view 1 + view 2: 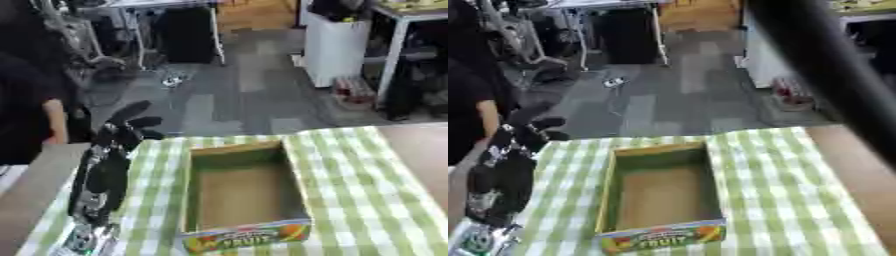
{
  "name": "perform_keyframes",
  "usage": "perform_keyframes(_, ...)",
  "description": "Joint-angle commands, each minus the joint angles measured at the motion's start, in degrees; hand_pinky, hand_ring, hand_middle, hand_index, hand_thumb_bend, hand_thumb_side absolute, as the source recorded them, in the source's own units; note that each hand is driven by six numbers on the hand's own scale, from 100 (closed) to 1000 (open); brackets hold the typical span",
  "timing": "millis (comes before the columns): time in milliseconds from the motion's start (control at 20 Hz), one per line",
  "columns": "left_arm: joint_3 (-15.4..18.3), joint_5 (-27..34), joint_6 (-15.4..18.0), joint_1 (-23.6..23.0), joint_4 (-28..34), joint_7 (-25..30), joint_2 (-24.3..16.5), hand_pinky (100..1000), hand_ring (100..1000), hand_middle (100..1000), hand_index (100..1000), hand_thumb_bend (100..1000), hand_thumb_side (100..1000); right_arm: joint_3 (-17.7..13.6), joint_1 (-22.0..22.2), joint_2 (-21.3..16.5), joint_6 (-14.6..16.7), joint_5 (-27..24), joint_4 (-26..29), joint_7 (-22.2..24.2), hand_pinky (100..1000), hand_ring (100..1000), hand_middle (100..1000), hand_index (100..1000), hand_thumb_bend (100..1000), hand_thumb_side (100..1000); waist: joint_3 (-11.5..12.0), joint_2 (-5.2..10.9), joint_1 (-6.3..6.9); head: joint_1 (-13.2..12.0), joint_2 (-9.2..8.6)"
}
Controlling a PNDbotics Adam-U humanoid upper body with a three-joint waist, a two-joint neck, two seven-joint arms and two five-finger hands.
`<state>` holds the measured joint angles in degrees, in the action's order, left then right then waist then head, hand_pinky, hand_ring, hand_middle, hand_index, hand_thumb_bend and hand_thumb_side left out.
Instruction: Pick up objects on the table and place them in the box.
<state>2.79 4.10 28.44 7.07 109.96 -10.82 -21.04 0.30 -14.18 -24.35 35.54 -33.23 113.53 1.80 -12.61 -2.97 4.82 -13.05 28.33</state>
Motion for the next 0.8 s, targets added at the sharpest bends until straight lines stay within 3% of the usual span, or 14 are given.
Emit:
perform_keyframes(50,0.7,-0.3,0.0,0.3,0.9,-0.1,-1.0,613,756,817,874,539,905,-0.4,-0.9,-0.8,-0.1,0.2,1.1,-0.1,528,684,693,752,247,1000,0.0,0.37,-0.26,0.0,-1.0)
perform_keyframes(350,0.7,-0.3,0.0,0.3,0.9,-0.1,-1.1,613,755,817,874,540,905,-0.4,-0.8,-0.9,-0.2,0.2,1.1,-0.1,528,685,694,752,246,1000,0.0,0.36,-0.28,0.0,-1.09)
perform_keyframes(500,0.7,-0.4,0.0,0.3,0.9,0.0,-1.5,614,755,817,874,540,905,-0.3,-0.8,-0.9,-0.4,0.3,1.1,0.0,529,686,694,753,251,1000,0.1,0.4,-0.28,1.0,-0.27)
perform_keyframes(600,0.7,-0.4,0.0,0.3,1.1,0.0,-2.1,616,755,817,873,541,905,-0.3,-0.7,-1.0,-0.5,0.3,1.1,0.2,529,686,695,753,253,1000,0.4,0.55,-0.3,1.6,1.44)
perform_keyframes(750,1.0,-0.5,0.1,0.3,1.3,-0.2,-3.6,622,755,817,871,542,905,-0.2,-0.1,-1.2,-1.4,0.6,1.1,0.4,530,690,696,755,251,1000,1.0,1.02,-0.4,0.7,7.79)
perform_keyframes(800,1.1,-0.6,0.1,0.3,1.4,-0.2,-3.9,622,755,817,871,542,905,-0.2,0.1,-1.3,-1.8,0.8,1.1,0.4,532,693,697,759,245,1000,1.2,1.12,-0.43,0.5,9.07)
